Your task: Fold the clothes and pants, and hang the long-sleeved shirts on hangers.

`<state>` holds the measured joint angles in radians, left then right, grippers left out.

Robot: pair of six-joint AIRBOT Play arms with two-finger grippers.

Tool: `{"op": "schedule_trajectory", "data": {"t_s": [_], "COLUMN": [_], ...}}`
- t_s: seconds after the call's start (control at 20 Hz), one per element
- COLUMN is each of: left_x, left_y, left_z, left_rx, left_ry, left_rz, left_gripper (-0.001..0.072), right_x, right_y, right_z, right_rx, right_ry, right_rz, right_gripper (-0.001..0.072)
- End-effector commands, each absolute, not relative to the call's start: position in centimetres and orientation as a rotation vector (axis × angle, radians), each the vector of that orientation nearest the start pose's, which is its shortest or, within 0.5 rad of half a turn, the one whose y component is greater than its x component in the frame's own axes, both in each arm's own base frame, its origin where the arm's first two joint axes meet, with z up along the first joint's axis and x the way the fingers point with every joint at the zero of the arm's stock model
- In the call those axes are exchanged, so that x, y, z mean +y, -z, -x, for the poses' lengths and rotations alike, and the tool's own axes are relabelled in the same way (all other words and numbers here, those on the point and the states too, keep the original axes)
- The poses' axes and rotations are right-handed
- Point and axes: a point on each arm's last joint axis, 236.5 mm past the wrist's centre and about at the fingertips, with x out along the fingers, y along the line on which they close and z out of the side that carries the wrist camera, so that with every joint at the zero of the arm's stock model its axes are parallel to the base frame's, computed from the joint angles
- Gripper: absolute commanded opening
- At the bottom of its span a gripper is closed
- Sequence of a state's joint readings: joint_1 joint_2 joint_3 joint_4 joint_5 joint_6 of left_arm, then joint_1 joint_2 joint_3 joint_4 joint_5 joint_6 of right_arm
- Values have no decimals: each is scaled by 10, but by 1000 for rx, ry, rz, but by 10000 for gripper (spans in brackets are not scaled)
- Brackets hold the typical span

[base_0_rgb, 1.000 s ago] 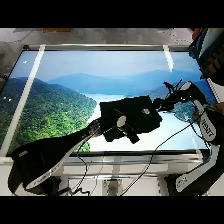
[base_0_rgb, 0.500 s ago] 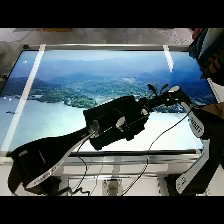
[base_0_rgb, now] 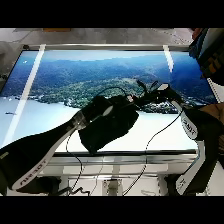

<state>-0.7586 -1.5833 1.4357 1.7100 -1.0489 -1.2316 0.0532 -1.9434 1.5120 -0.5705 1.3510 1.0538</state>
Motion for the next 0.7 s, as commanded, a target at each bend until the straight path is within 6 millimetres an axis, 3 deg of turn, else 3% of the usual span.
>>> {"op": "schedule_trajectory", "data": {"t_s": [0.0, 0.1, 0.15, 0.3, 0.5, 0.65], "left_x": [-267, -256, -255, -264, -300, -327], "left_y": [-17, -22, -21, -20, -14, 10], "left_z": [-393, -396, -396, -387, -362, -344], "left_rx": [975, 984, 987, 1006, 1038, 1091], "left_ry": [682, 662, 660, 693, 801, 869], "left_rz": [-811, -798, -797, -756, -626, -578], "left_gripper": [12, 13, 13, 13, 13, 13], "right_x": [205, 198, 197, 196, 199, 204], "right_y": [46, 43, 42, 44, 59, 77], "right_z": [-461, -466, -467, -462, -445, -439], "right_rx": [1317, 1308, 1307, 1324, 1395, 1416], "right_ry": [-878, -865, -864, -871, -876, -859], "right_rz": [-553, -525, -518, -503, -390, -241], "right_gripper": [628, 636, 705, 704, 704, 705]}}
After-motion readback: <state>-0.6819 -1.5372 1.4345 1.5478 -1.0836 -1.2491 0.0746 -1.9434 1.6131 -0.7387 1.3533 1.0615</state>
